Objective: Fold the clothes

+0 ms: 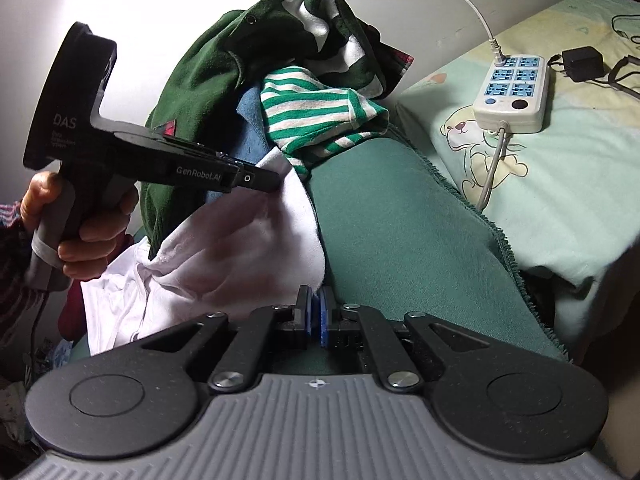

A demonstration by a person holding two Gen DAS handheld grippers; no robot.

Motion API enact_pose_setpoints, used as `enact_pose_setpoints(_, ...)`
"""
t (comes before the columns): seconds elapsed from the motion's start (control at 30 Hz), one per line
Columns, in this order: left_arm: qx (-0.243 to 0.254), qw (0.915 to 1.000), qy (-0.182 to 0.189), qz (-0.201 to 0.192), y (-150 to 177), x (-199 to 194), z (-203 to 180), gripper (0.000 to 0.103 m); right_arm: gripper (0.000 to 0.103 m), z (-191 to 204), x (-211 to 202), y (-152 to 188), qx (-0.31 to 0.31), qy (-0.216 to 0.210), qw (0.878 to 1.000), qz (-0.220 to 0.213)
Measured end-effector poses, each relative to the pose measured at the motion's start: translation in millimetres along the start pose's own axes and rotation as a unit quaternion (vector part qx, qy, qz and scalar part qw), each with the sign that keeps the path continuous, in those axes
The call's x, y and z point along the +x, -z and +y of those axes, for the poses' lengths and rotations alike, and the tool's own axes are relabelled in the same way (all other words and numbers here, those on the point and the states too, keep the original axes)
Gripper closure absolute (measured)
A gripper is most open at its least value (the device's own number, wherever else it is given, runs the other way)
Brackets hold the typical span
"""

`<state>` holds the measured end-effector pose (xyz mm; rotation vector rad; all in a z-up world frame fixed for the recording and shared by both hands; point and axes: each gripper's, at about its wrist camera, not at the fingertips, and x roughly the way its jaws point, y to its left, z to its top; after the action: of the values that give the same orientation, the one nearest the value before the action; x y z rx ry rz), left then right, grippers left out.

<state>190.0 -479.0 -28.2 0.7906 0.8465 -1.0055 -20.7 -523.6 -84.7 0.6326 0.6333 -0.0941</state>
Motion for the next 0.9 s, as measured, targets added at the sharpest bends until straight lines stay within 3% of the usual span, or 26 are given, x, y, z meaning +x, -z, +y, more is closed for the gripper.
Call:
enact_pose_setpoints(0.07, 0.005, 0.9999, -0.007, -0.009, 1, -3, -4, 0.1, 0.088, 1, 1, -1, 0.001, -0.005, 1.0, 0.0)
enact_pose_setpoints(0.13, 0.01, 0.9997, -0.017, -0.017, 2, -6, -8, 0.102, 0.069, 3, 2, -1, 0.003, -0.011, 1.0, 0.001)
enact_pose_setpoints(0.2, 0.008, 0.9993, -0.023, -0.027, 1, -11, -8, 0.102, 0.061, 4, 2, -2, 0.004, -0.016, 1.0, 0.001)
enact_pose_setpoints(0.27, 0.004, 0.9989, -0.028, -0.038, -1, -19, -7, 0.102, 0.075, 9, 5, -3, -0.014, 0.001, 1.0, 0.006)
enact_pose_setpoints(0.3, 0.004, 0.9986, -0.031, -0.044, -1, -24, -6, 0.102, 0.099, 11, 6, -3, -0.02, 0.012, 1.0, 0.01)
enact_pose_setpoints(0.43, 0.002, 0.9974, -0.04, -0.059, 0, -46, -2, 0.102, 0.1, 5, 1, -6, 0.005, 0.017, 1.0, 0.004)
enact_pose_setpoints(0.57, 0.004, 0.9947, -0.073, -0.072, 7, -64, 1, 0.102, 0.1, 15, -8, -14, 0.0, -0.003, 1.0, -0.009)
enact_pose_setpoints(0.9, -0.041, 0.9851, -0.124, -0.112, 49, -116, 38, 0.102, 0.1, 95, -13, -29, -0.056, -0.084, 0.995, -0.001)
